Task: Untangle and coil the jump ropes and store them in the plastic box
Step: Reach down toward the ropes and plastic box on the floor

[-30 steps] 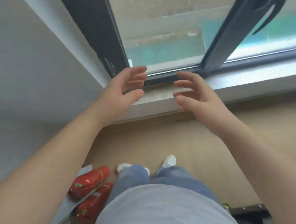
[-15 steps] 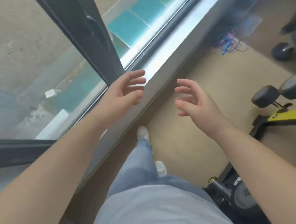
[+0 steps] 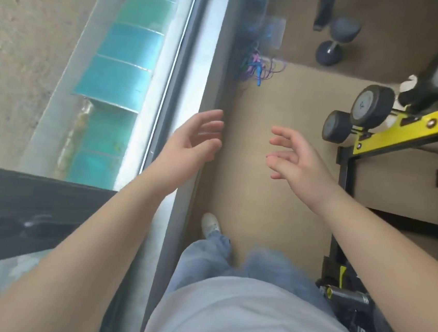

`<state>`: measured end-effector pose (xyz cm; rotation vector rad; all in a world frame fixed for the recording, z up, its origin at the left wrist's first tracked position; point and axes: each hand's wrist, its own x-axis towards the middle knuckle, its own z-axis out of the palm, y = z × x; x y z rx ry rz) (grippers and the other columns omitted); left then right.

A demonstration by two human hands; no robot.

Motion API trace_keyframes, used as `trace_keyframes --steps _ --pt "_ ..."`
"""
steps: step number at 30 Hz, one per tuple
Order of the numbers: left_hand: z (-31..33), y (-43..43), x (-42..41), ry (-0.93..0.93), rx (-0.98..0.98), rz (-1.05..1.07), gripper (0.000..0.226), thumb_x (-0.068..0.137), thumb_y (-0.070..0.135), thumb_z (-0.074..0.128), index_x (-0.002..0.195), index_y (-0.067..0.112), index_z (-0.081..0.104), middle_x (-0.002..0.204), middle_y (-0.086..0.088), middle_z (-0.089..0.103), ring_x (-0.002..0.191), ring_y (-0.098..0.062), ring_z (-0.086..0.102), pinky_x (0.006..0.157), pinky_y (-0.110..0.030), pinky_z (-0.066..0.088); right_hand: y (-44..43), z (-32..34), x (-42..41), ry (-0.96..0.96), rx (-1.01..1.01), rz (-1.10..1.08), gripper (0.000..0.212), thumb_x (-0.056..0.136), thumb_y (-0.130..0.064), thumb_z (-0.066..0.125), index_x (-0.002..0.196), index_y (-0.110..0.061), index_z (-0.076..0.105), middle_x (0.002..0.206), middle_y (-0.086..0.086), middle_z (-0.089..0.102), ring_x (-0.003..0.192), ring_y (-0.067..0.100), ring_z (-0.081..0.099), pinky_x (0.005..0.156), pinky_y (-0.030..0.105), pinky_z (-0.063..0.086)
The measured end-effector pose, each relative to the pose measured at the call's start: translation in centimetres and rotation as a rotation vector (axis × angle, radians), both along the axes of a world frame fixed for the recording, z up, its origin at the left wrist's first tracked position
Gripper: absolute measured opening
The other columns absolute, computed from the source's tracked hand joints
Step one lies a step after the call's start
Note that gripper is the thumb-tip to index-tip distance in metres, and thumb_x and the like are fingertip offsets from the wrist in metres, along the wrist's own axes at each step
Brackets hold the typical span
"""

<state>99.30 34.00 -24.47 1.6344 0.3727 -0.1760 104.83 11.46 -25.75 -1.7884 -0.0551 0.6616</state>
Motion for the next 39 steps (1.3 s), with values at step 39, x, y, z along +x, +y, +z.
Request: trace_keyframes --steps 39 --pt "-5.3 -4.5 67.1 0.219 -0.018 -0.141 0.035 0.096 0.014 0.051 0.118 0.039 0.063 0.119 0.01 0.068 0.113 -0.012 0.065 0.096 -0.046 0.054 -1.8 -5.7 61.1 0.191 -0.108 -0.42 0.057 0.071 -0.032 0.062 0.128 -0.03 0.053 0.122 -0.004 0.058 0.113 0.011 0.059 0.099 0.048 0.052"
